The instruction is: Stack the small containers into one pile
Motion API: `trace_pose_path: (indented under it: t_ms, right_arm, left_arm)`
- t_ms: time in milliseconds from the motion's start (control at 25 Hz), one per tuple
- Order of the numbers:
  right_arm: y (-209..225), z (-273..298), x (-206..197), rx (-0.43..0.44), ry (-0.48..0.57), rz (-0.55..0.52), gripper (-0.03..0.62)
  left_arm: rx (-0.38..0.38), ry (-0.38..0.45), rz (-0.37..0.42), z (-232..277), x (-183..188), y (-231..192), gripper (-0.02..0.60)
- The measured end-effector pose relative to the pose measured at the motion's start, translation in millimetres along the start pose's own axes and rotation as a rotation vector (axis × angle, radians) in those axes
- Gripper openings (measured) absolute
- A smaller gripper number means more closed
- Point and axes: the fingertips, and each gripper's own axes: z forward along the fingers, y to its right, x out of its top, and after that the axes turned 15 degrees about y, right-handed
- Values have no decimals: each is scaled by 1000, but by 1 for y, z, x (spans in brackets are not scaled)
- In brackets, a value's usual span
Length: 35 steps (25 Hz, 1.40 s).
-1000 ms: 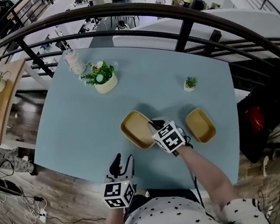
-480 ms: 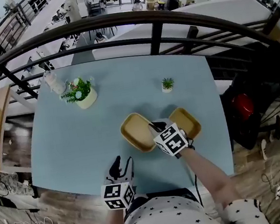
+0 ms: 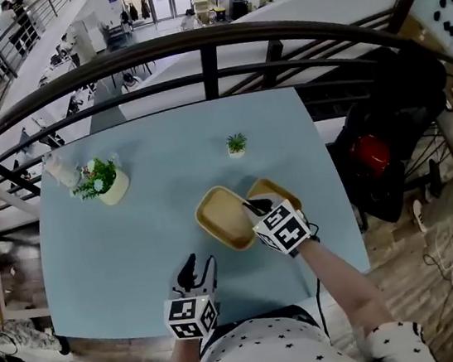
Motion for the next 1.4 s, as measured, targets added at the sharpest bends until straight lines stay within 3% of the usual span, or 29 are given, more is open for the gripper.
trace_pose_path:
  t_ms: [880,1400]
  right_arm:
    - [93,-78,-38,-173,-78,27,23]
    - [115,-72,-58,-129,-133,1,23]
  left_arm:
    - [-228,-133,41,48,-22,62,179]
    - [-264,-163,50,58,-30,64,179]
